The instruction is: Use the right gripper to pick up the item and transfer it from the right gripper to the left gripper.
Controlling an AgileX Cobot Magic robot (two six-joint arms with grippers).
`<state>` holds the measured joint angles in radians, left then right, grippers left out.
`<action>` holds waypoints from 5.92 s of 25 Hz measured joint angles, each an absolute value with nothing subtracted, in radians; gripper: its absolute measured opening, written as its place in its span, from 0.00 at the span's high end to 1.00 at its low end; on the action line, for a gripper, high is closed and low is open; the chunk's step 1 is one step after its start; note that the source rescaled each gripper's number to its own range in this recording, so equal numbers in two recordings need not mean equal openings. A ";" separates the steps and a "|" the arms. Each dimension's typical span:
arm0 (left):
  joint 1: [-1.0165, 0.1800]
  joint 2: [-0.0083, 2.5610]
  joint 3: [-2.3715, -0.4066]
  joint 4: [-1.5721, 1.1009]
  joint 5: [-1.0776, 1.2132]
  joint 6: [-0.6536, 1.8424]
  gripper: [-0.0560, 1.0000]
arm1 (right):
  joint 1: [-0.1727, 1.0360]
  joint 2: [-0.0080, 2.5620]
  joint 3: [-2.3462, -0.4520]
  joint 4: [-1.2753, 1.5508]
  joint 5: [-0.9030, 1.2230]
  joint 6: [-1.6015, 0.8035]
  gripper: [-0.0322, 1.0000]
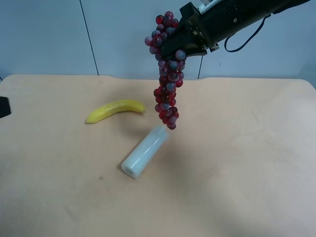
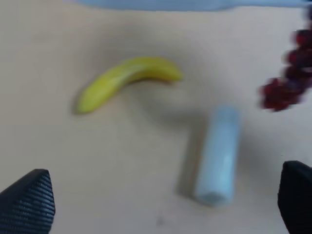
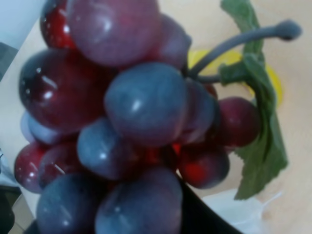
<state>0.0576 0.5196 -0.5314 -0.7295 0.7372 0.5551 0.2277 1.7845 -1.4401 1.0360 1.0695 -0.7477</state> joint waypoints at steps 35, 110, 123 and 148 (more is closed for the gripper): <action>-0.096 1.635 -0.581 -1.731 1.193 1.942 0.08 | 0.280 1.784 -1.440 1.059 1.065 -0.745 0.96; -0.332 1.925 -1.070 -1.727 1.077 1.834 0.92 | 0.299 1.826 -1.440 1.097 0.987 -0.699 0.97; -0.332 1.925 -1.070 -1.727 1.084 1.825 0.93 | 0.299 1.818 -1.440 1.097 0.982 -0.696 0.23; -0.332 1.925 -1.070 -1.726 1.084 1.769 0.94 | 0.299 1.477 -1.443 0.361 1.063 -0.434 0.16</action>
